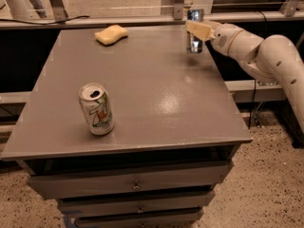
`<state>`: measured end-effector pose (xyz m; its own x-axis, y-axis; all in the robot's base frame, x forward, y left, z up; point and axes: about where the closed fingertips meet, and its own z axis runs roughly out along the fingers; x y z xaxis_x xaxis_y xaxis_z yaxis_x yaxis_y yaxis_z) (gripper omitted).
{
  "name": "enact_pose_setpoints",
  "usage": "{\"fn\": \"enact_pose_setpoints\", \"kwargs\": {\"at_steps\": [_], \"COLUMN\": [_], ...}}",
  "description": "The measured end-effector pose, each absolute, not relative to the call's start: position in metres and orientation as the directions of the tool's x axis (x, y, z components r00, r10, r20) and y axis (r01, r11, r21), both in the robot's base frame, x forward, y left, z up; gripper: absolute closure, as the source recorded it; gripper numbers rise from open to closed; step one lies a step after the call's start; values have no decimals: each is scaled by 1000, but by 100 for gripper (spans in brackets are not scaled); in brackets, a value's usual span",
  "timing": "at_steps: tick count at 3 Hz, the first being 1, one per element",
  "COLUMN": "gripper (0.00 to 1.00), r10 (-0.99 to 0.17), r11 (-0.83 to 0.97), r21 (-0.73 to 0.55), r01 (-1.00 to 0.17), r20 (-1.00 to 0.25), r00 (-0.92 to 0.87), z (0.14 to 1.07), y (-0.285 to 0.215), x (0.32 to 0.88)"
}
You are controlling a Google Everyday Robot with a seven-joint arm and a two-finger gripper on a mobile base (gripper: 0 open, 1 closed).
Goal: Place redbull can upright
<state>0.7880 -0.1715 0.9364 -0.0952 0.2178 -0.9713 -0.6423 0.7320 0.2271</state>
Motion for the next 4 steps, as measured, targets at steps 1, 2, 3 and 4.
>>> {"fn": "enact_pose_setpoints", "kwargs": {"at_steps": [1, 2, 3, 4], "gripper": [100, 100, 100, 100], "r10": [260, 277, 305, 328], "r11": [714, 695, 675, 646], "r21": [235, 232, 236, 215], "r01": [-660, -681, -699, -733], "r20": [-964, -960, -952, -945], "r00": [-62, -44, -26, 12], "z": [942, 939, 933, 929], "y": [-175, -179, -181, -178], "x": [777, 764, 754, 745]}}
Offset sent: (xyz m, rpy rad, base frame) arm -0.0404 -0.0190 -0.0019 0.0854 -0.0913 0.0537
